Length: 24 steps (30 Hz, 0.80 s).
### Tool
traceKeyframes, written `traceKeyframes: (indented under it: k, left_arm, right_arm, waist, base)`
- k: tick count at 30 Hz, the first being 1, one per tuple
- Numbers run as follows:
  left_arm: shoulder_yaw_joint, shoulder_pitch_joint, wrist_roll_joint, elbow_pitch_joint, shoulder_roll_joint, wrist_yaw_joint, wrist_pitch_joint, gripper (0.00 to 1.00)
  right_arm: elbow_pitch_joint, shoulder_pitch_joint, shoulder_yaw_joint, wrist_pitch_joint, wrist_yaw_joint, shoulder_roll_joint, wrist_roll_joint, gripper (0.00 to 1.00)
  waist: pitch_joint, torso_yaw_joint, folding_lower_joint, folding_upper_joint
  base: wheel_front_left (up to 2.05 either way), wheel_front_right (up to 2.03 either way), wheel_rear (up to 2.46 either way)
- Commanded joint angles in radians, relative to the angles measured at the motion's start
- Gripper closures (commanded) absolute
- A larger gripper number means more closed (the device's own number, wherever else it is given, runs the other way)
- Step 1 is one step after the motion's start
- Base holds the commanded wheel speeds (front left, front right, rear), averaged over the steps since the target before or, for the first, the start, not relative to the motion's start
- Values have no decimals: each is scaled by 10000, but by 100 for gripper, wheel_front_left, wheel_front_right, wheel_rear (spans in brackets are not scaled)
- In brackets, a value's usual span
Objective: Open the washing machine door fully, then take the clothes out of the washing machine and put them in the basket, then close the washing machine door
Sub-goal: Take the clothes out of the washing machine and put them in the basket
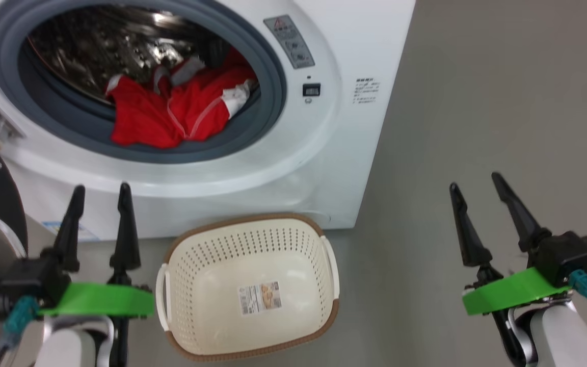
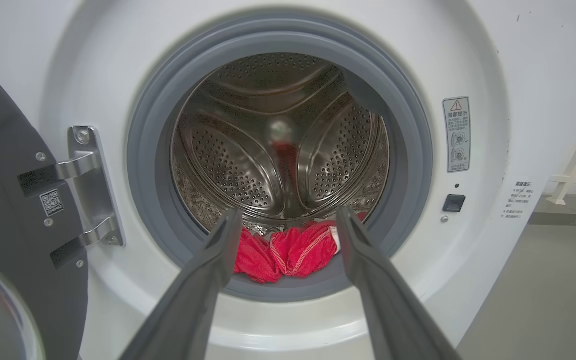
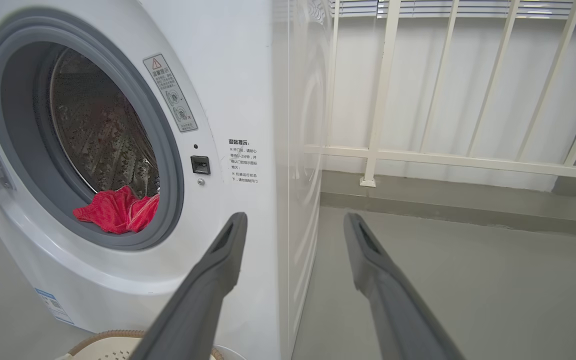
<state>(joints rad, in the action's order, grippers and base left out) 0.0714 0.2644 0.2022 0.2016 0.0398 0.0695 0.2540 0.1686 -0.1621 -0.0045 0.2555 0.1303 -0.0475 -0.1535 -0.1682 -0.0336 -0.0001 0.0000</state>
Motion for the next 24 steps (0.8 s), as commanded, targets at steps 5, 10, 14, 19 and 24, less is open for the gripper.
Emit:
traceKeyframes:
  k: [5,10,14,19,24]
  left_arm:
    - [263,1512,43,545,155,-179,78,0]
    - [173,2806,185,1393,242,-128,-133,0]
    - [125,3887,177,2027,378,-213,-337,0]
    - [104,5168,258,3000,501,-294,-647,0]
    - [-2,6098,164,3911,695,-321,-678,0]
  right_arm:
    - [-473,-745,130,63,4,-27,292,0]
    - [-589,-987,217,63,4,-27,448,0]
    - [-731,-1131,205,63,4,-36,515,0]
    - [-825,-1308,200,63,4,-104,556,0]
    - [-815,-1311,168,63,4,-195,581,0]
  waist:
    - [-1251,-153,1,0]
    - [-1916,-114,1,0]
    - [-2424,-47,1,0]
    - [-2990,57,1,0]
    - [-3319,123,1,0]
  base:
    - [0,0,0]
    - [0,0,0]
    - [0,0,0]
    - [0,0,0]
    - [0,0,0]
